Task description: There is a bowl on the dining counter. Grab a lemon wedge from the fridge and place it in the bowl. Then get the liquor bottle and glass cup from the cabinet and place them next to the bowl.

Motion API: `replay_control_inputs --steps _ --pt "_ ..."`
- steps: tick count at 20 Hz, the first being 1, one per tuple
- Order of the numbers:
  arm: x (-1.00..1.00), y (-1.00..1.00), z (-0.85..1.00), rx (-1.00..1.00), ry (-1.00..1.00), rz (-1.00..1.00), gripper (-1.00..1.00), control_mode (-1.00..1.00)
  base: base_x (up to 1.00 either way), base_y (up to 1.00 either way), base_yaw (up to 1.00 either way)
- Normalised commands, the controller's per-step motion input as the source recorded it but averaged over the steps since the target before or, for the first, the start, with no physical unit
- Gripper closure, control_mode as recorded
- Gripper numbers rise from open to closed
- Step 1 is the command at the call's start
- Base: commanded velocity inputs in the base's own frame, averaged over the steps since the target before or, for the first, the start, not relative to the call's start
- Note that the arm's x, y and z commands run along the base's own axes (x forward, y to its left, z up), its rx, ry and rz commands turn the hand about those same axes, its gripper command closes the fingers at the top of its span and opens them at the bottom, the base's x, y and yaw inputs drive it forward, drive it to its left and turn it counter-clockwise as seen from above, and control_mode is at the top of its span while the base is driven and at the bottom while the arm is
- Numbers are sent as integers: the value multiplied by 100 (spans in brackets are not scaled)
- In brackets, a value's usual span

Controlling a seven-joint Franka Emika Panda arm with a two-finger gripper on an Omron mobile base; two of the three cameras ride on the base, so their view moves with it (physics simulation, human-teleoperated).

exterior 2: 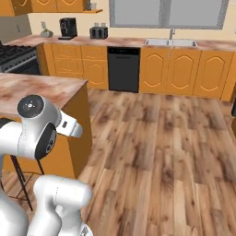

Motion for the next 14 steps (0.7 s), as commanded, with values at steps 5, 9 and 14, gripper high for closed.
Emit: replay_control_inputs --steps 5,9,14 --pt "0 0 0 0 0 0 -100 100 1 -85 1" --pt "0 0 0 0 0 0 -100 100 11 -80 3" --pt "0 0 0 0 0 0 -100 100 22 -68 4"
